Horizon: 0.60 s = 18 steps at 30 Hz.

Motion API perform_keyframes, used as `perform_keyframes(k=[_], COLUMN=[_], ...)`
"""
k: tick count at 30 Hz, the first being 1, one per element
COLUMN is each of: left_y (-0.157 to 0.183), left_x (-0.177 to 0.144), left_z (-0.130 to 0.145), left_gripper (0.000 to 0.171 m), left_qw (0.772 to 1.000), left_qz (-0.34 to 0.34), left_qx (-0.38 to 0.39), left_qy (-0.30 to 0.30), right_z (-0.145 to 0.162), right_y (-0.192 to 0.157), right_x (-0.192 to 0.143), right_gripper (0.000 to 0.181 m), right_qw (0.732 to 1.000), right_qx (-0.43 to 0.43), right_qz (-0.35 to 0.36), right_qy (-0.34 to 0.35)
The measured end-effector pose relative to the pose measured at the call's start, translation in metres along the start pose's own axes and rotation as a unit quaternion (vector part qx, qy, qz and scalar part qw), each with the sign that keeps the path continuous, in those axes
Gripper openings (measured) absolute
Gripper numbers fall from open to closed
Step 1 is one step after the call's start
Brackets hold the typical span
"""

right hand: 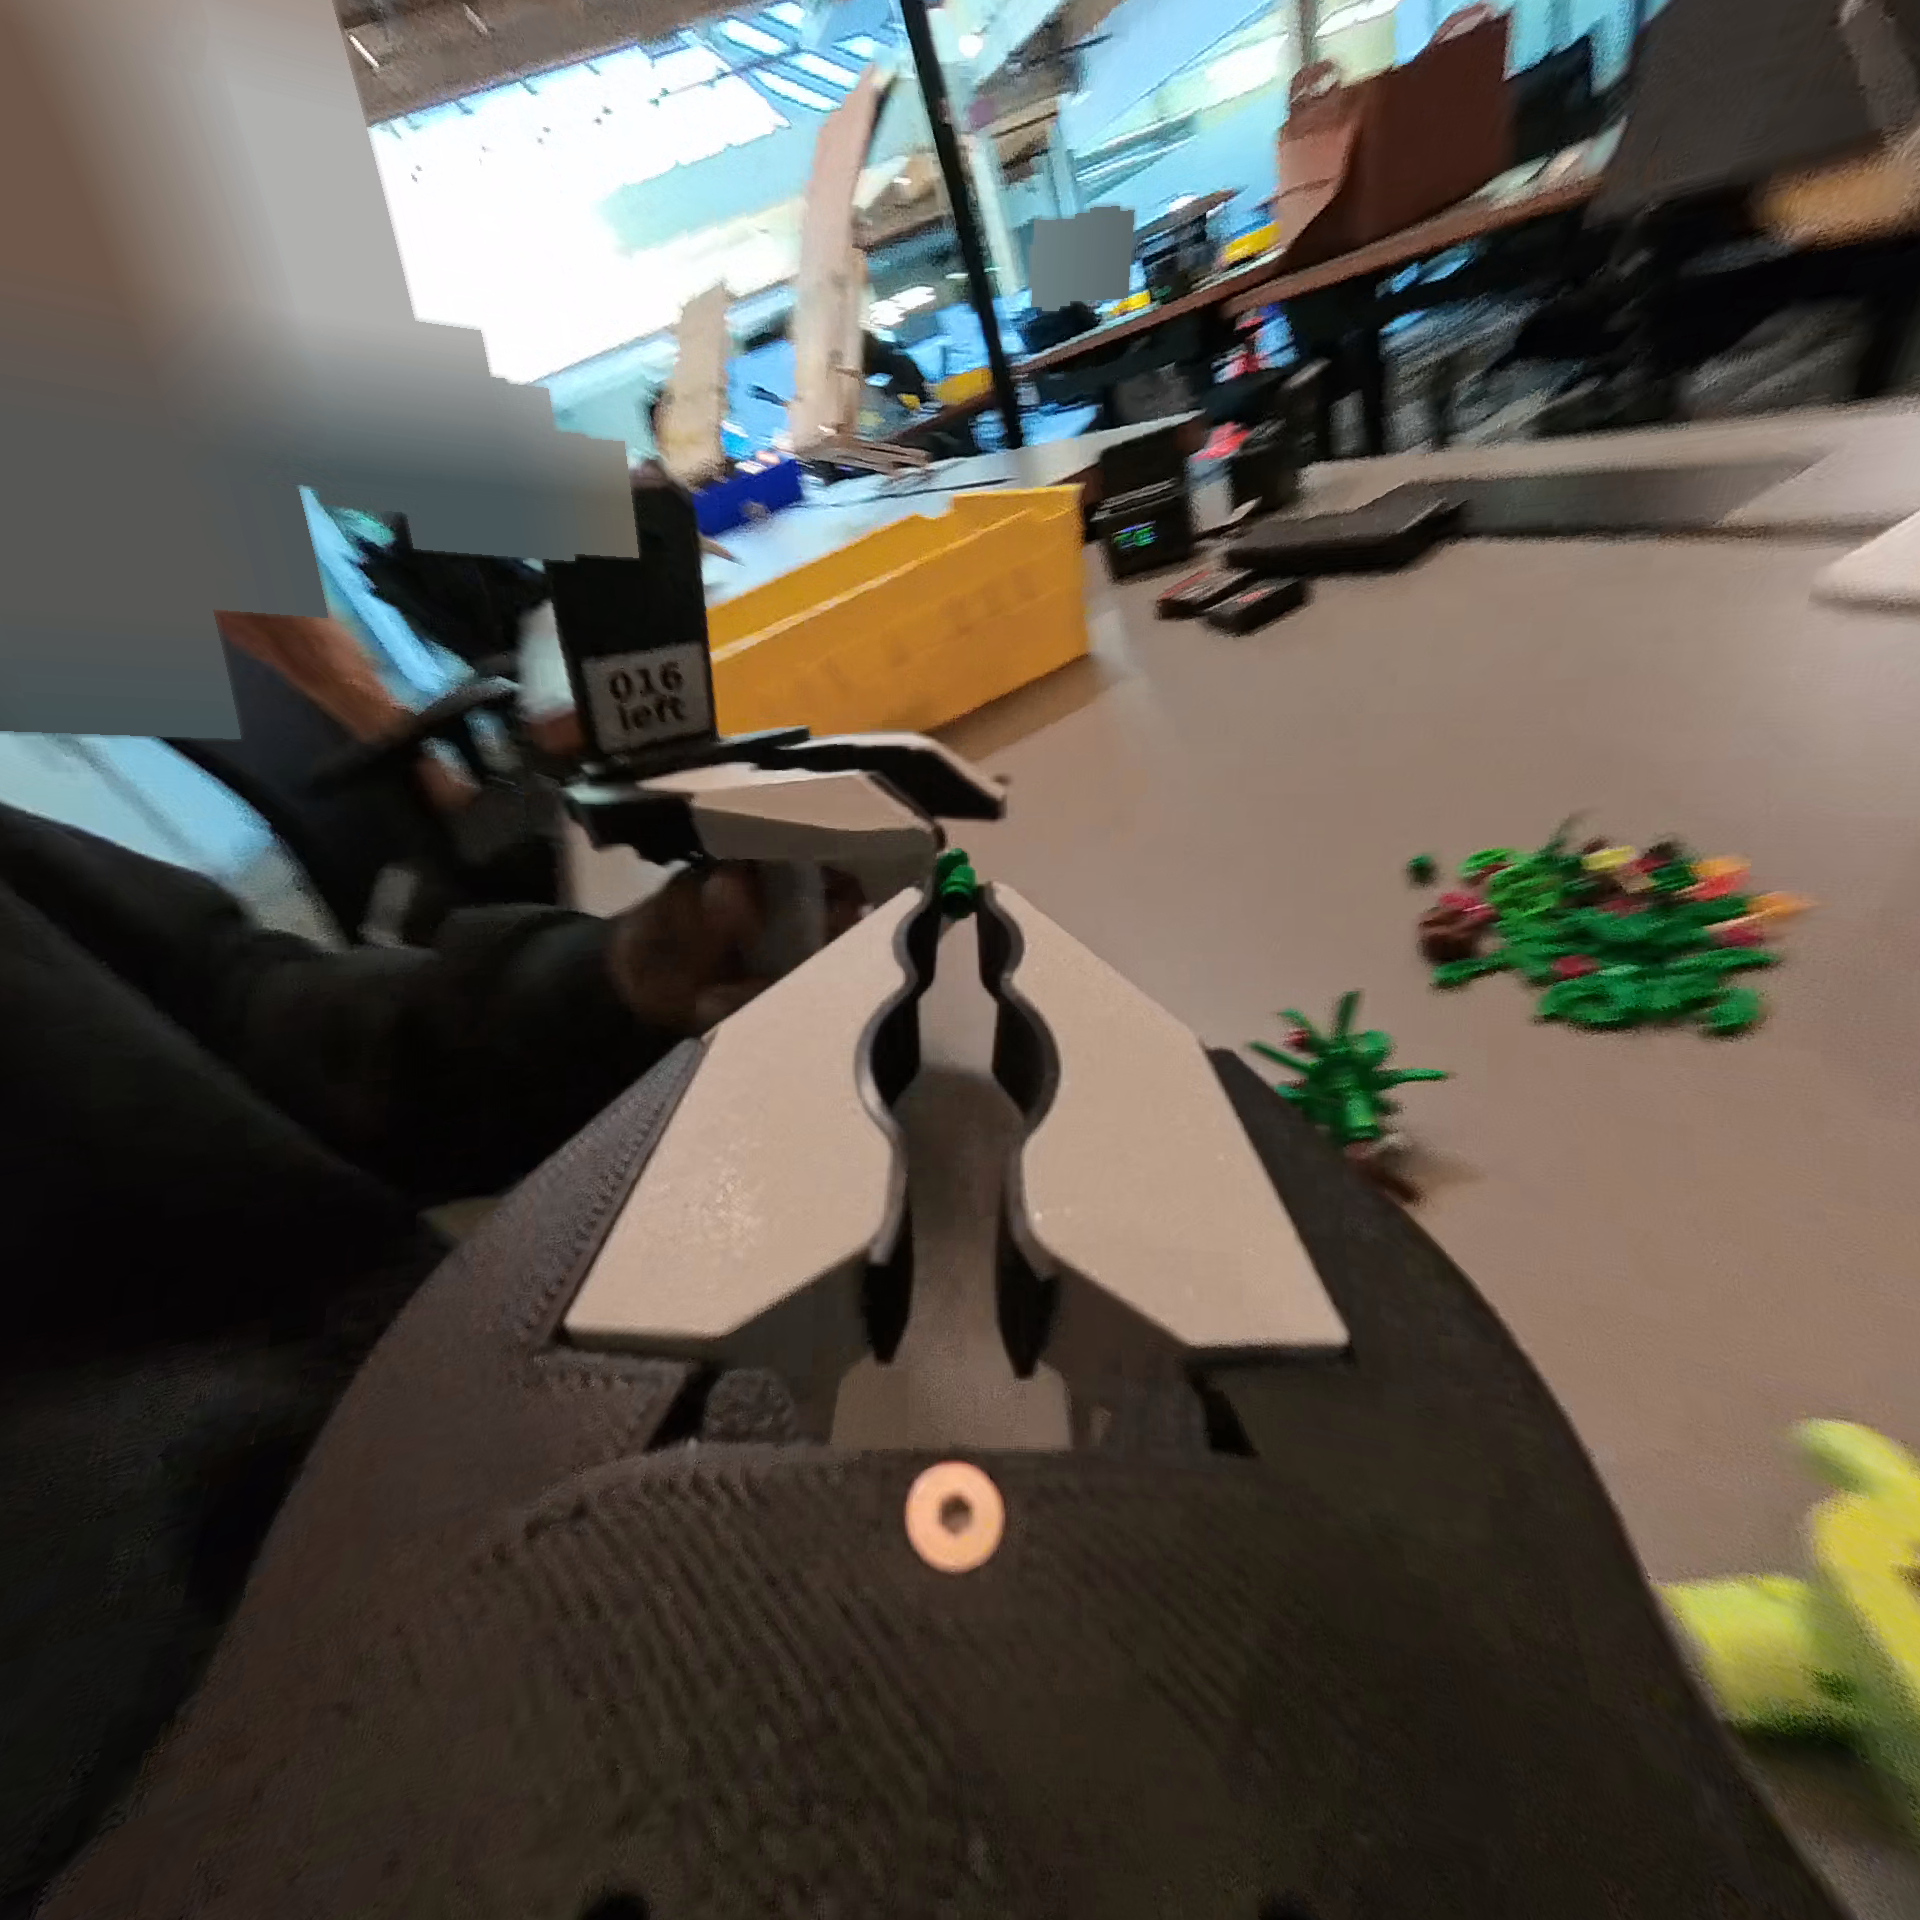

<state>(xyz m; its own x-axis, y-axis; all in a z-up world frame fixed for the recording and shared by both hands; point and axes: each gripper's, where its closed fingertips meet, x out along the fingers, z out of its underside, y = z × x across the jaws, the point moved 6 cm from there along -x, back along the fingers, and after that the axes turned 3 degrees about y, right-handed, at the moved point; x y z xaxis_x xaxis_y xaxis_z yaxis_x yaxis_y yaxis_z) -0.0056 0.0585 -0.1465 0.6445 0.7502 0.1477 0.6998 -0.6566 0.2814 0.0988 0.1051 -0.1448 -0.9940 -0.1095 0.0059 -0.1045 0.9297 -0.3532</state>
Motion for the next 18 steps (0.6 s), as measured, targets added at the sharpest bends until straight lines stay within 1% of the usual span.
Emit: perform_keyframes(k=[2, 4, 5, 7, 8, 10, 12, 14, 15, 18], left_y=[-0.003, -0.004, -0.005, -0.008, -0.01, -0.01, -0.012, -0.014, -0.014, -0.012], left_x=[0.004, 0.009, 0.01, 0.009, 0.008, 0.008, 0.009, 0.01, 0.01, 0.013], left_z=[0.007, 0.013, 0.014, 0.013, 0.013, 0.013, 0.014, 0.017, 0.019, 0.022], left_gripper=[0.019, 0.026, 0.025, 0.016, 0.008, 0.004, 0.006, 0.012, 0.015, 0.018], left_qw=[0.994, 0.976, 0.965, 0.95, 0.945, 0.941, 0.941, 0.94, 0.938, 0.927], left_qz=[0.039, 0.086, 0.099, 0.108, 0.107, 0.109, 0.101, 0.092, 0.093, 0.105], left_qx=[-0.095, -0.2, -0.242, -0.294, -0.308, -0.32, -0.323, -0.329, -0.335, -0.361], left_qy=[-0.024, -0.032, -0.021, 0.012, 0.021, 0.022, 0.013, 0.002, -0.003, -0.001], right_z=[-0.003, -0.003, -0.003, -0.001, 0.0, 0.003, 0.006, 0.007, 0.007, 0.009], right_y=[-0.001, -0.006, -0.008, -0.011, -0.011, -0.011, -0.011, -0.011, -0.011, -0.011], right_x=[-0.003, -0.003, -0.003, -0.001, -0.001, 0.002, 0.004, 0.005, 0.005, 0.007], right_gripper=[0.005, 0.005, 0.005, 0.005, 0.005, 0.005, 0.005, 0.005, 0.005, 0.005], right_qw=[0.994, 0.979, 0.969, 0.945, 0.933, 0.913, 0.898, 0.887, 0.881, 0.865], right_qx=[-0.093, -0.182, -0.222, -0.292, -0.321, -0.363, -0.39, -0.41, -0.419, -0.446], right_qz=[0.053, 0.091, 0.109, 0.146, 0.163, 0.185, 0.197, 0.209, 0.215, 0.223], right_qy=[0.0, -0.006, -0.01, -0.02, -0.025, -0.036, -0.043, -0.044, -0.042, -0.051])
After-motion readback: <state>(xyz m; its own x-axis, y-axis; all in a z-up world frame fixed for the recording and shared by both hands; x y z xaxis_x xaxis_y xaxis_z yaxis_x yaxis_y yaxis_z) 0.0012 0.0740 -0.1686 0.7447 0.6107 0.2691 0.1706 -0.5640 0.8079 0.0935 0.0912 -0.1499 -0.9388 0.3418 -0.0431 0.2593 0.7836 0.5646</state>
